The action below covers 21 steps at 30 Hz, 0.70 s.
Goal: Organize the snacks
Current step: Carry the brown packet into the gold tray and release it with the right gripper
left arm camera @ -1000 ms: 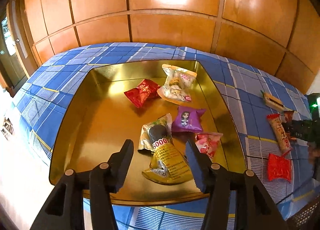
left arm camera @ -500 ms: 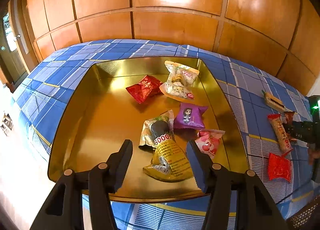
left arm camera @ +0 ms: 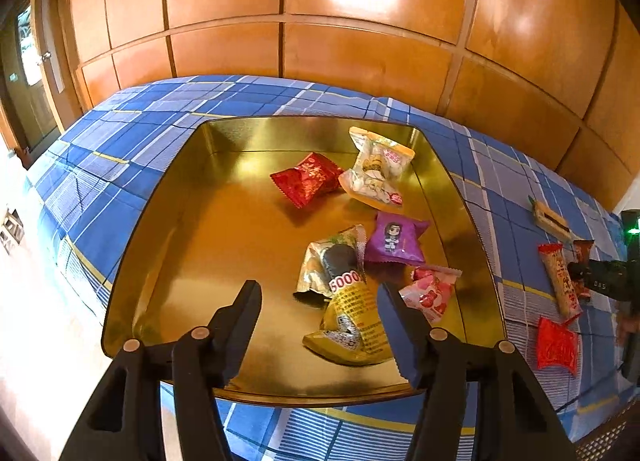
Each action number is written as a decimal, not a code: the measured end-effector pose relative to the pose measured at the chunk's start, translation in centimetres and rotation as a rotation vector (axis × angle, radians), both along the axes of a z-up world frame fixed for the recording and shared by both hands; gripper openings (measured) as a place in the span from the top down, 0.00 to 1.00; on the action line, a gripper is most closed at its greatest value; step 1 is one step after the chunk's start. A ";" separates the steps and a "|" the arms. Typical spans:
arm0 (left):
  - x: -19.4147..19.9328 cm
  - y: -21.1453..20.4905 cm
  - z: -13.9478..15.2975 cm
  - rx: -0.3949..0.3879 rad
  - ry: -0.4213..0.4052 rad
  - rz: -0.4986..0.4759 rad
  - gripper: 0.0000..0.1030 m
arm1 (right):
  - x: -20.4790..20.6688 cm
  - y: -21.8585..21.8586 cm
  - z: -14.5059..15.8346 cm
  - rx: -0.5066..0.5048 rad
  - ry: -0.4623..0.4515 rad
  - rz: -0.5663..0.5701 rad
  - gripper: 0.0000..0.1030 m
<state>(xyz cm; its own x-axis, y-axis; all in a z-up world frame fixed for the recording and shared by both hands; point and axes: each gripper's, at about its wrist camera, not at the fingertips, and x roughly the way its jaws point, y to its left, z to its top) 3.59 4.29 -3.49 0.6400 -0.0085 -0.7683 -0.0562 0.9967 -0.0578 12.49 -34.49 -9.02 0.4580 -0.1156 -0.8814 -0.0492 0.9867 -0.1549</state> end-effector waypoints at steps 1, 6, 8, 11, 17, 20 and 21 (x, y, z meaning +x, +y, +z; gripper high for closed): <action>0.0 0.2 0.0 -0.004 -0.002 0.005 0.41 | -0.1 -0.1 1.0 0.014 -0.024 -0.015 0.65; 0.1 1.3 0.1 -0.026 -0.014 0.034 0.41 | -1.0 1.7 6.1 0.124 -0.125 0.016 0.65; 0.1 1.6 0.1 -0.034 -0.016 0.043 0.41 | -1.2 4.2 7.4 0.156 -0.142 0.088 0.65; 0.0 2.0 0.1 -0.040 -0.018 0.048 0.41 | -1.5 9.3 8.5 0.183 -0.152 0.223 0.65; -0.3 2.8 0.2 -0.047 -0.028 0.057 0.41 | -0.6 19.9 9.0 0.227 -0.137 0.444 0.65; -0.4 3.1 0.4 -0.047 -0.037 0.063 0.41 | 0.3 23.8 8.5 0.236 -0.123 0.483 0.65; -0.5 3.2 0.4 -0.046 -0.038 0.066 0.41 | 0.7 24.8 8.3 0.238 -0.113 0.488 0.65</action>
